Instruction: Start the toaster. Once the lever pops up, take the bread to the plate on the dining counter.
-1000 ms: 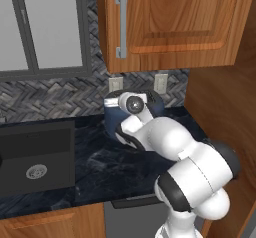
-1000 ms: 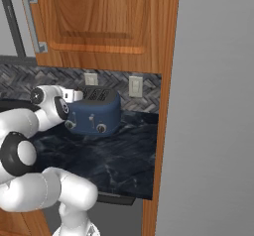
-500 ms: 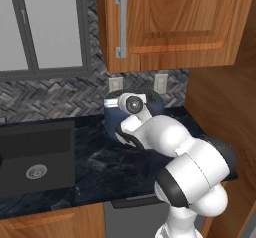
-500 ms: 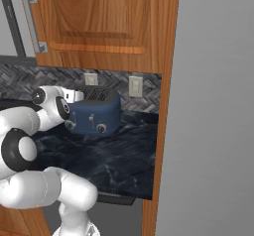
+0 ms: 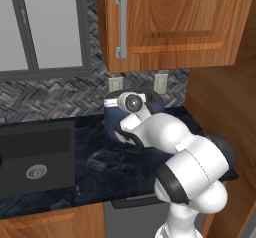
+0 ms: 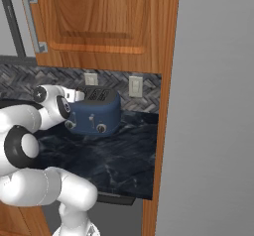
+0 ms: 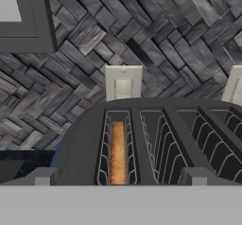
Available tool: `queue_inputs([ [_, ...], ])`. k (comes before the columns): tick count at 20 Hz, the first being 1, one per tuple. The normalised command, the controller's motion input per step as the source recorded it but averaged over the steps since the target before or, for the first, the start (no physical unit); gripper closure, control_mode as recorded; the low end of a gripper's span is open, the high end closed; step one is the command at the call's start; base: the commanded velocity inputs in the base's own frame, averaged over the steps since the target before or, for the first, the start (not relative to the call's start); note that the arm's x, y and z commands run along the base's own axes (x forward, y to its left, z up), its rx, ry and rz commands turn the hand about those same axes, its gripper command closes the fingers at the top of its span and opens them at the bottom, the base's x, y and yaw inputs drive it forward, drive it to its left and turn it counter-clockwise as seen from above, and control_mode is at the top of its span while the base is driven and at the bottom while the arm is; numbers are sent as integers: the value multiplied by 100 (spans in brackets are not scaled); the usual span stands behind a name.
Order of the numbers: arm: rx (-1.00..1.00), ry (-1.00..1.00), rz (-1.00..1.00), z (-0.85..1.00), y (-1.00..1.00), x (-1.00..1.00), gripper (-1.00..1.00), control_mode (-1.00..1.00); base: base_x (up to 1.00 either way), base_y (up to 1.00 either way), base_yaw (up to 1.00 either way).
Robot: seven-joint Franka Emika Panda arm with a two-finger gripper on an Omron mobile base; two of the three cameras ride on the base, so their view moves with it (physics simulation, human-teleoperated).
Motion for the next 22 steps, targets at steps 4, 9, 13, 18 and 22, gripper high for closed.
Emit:
queue_inputs([
  [4, 0, 1, 0, 0, 0, 4, -100, -100, 0, 0, 0],
  [9, 0, 0, 0, 0, 0, 0, -100, -100, 0, 0, 0],
  [13, 0, 0, 0, 0, 0, 1, -100, -100, 0, 0, 0],
  [18, 0, 0, 0, 0, 0, 0, -100, -100, 0, 0, 0],
  [22, 0, 0, 0, 0, 0, 0, -100, -100, 0, 0, 0],
])
